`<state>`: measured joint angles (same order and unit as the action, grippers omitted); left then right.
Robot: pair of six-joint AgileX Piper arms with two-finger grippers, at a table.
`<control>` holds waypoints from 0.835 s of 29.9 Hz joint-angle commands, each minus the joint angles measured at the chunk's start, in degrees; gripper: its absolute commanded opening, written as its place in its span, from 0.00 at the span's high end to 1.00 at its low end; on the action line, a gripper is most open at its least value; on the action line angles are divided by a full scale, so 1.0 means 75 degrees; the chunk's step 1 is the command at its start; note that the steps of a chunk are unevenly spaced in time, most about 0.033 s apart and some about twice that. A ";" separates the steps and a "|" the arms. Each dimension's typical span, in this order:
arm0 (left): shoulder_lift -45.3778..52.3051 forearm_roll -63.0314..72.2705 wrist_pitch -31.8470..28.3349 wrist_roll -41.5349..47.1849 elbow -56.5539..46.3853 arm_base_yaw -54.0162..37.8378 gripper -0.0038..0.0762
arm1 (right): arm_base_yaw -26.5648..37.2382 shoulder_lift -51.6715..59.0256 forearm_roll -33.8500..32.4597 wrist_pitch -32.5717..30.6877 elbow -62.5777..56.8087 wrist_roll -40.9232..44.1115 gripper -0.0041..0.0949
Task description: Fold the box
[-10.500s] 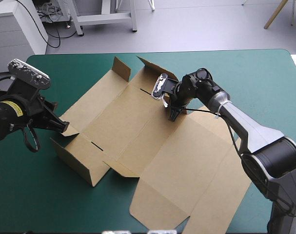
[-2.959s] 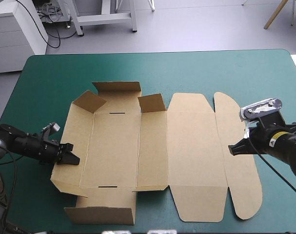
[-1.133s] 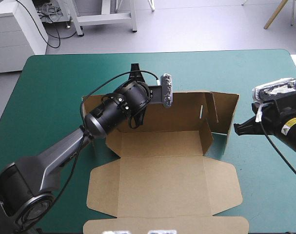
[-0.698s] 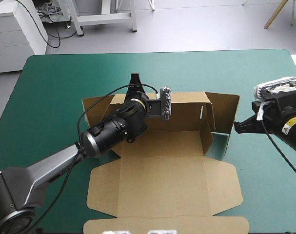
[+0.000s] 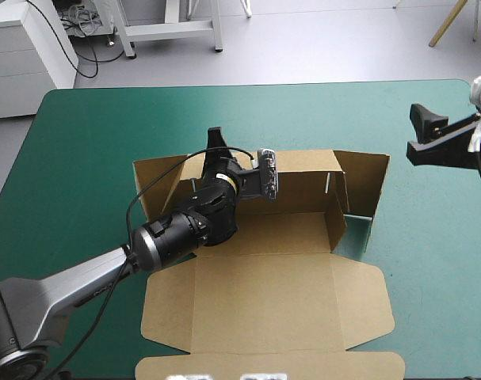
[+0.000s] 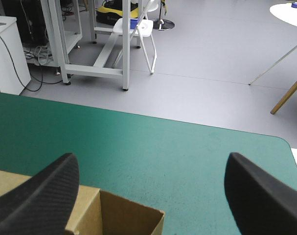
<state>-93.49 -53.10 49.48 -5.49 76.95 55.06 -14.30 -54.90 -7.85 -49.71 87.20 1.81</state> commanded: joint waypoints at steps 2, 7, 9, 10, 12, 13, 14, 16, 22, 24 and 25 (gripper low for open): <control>0.0067 0.1157 0.0091 0.0261 -0.0156 0.0178 0.96 | 0.0047 -0.0700 -0.0414 0.0593 0.0869 0.0295 0.18; 0.0067 0.1056 -0.0009 0.0261 -0.0549 0.0244 0.96 | 0.0047 -0.1793 -0.0478 0.0564 0.1703 0.0371 0.18; 0.0067 0.1056 -0.0009 0.0261 -0.0616 0.0244 0.96 | 0.0047 -0.2312 -0.0478 0.0469 0.2038 0.0375 0.18; 0.0067 0.1019 -0.0009 0.0273 -0.0631 0.0244 0.96 | 0.0047 -0.2581 -0.0478 0.0405 0.2218 0.0375 0.18; 0.0067 0.1016 -0.0009 0.0273 -0.0644 0.0244 0.96 | 0.0047 -0.3122 -0.0478 0.0261 0.2579 0.0375 0.18; 0.0067 0.1016 -0.0021 0.0313 -0.0644 0.0244 0.96 | 0.0047 -0.3332 -0.0478 0.0202 0.2734 0.0375 0.18; 0.0067 0.1016 -0.0021 0.0329 -0.0644 0.0244 0.96 | 0.0047 -0.3540 -0.0478 0.0160 0.2900 0.0375 0.18; 0.0067 0.1016 -0.0021 0.0329 -0.0644 0.0244 0.96 | 0.0087 -0.4057 -0.0478 -0.0004 0.3339 0.0328 0.18; 0.0067 0.1016 -0.0005 0.0373 -0.0644 0.0244 0.96 | 0.0692 -0.5414 0.0170 -0.0586 0.4497 0.0186 0.18; 0.0067 0.1016 -0.0005 0.0385 -0.0644 0.0244 0.96 | 0.0965 -0.5748 0.0702 -0.0858 0.4675 0.0015 0.18; 0.0067 0.1016 -0.0005 0.0385 -0.0644 0.0244 0.96 | 0.1105 -0.5914 0.1047 -0.1048 0.4703 -0.0114 0.19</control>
<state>-92.81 -56.99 48.02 -3.54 73.25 55.88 -8.60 -98.70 -4.88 -57.58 119.51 3.24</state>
